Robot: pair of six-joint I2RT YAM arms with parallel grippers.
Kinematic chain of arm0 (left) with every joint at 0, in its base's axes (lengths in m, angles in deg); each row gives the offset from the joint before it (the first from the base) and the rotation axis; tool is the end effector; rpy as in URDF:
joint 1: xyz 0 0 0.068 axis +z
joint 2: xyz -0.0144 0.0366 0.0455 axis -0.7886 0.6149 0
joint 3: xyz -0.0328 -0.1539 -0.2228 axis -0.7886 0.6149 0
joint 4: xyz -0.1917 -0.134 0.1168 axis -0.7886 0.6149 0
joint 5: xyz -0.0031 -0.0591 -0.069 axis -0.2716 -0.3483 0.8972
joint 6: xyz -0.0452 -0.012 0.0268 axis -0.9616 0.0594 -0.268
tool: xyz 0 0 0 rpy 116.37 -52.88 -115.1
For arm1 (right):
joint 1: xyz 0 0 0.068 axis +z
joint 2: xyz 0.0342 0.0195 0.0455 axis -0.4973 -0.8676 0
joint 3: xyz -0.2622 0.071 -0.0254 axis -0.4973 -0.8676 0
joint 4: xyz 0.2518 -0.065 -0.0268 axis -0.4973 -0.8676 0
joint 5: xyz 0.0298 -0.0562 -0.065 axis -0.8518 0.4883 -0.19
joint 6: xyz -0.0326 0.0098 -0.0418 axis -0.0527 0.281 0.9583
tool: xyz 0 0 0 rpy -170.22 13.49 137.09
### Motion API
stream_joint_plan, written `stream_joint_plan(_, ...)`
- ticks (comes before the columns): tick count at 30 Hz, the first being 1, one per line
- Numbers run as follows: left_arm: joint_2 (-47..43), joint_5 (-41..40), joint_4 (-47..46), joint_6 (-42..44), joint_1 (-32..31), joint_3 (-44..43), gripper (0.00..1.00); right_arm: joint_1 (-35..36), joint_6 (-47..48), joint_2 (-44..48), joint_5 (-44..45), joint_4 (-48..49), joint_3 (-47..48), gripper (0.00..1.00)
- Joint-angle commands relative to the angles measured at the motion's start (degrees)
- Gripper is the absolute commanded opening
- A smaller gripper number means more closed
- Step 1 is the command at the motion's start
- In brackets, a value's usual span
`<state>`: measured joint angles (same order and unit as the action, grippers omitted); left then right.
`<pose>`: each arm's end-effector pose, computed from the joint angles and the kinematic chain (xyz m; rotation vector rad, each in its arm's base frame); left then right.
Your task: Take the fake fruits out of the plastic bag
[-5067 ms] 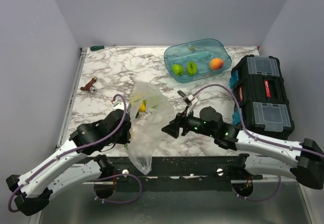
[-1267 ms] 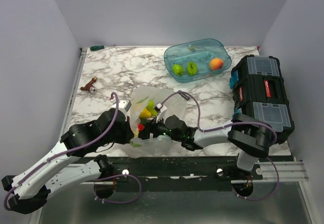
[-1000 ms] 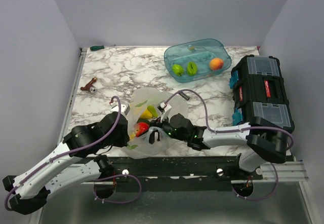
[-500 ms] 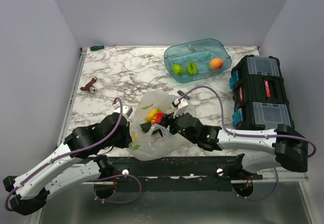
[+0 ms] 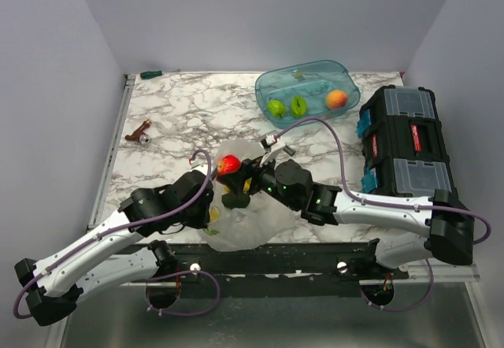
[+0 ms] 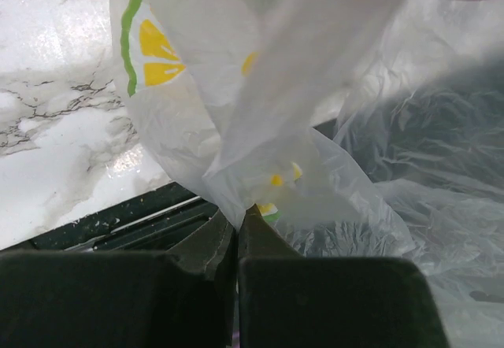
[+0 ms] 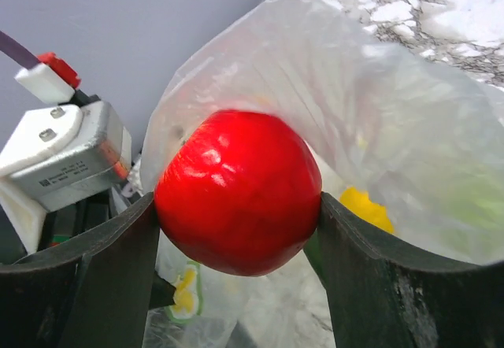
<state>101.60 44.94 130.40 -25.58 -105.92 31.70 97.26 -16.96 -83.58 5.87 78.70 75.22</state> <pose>0.0789 -0.1000 0.2874 0.3029 2.6044 -0.4286 0.1316 0.2876 0.2925 -0.3400 1.7843 0.9681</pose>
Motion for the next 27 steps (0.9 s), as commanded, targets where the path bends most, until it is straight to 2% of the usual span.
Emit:
stream_joint_plan(1, -1.26, -0.64, -0.31, 0.74, -0.27, -0.57, 0.0, -2.07, -6.45, 1.31, -1.15, 2.58, 0.94, 0.01)
stream_joint_plan(4, -1.41, -3.19, 0.17, -0.25, -0.27, -1.71, 0.0, -2.81, -8.65, 1.85, -7.48, 7.34, -0.32, 0.01)
stream_joint_plan(8, -1.59, -10.41, 3.44, -4.33, -0.27, -4.1, 0.0, -2.83, -7.72, 3.14, -11.5, 2.97, 0.65, 0.01)
stream_joint_plan(11, -1.83, -14.57, 6.25, -7.09, -0.19, -5.08, 0.0, -2.79, -6.18, 7.62, -12.75, 0.51, -1.42, 0.01)
stream_joint_plan(17, -3.28, -13.14, 8.51, -6.34, -0.19, -4.84, 0.0, -2.76, -3.76, 19.87, -2.77, -9.1, -4.74, 0.01)
stream_joint_plan(20, -4.58, -11.8, 6.47, -5.25, -0.19, -2.66, 0.0, -2.78, -2.18, 24.13, 1.91, -12.7, -4.89, 0.01)
stream_joint_plan(23, -4.52, -10.11, 4.77, -3.87, -0.14, -2.13, 0.0, -2.91, -0.21, 25.28, 5.62, -15.83, -3.01, 0.01)
stream_joint_plan(27, -3.5, -10.63, 4.69, -4.03, -0.19, -1.74, 0.0, -3.66, 2.31, 22.1, 13.74, -21.27, 1.26, 0.01)
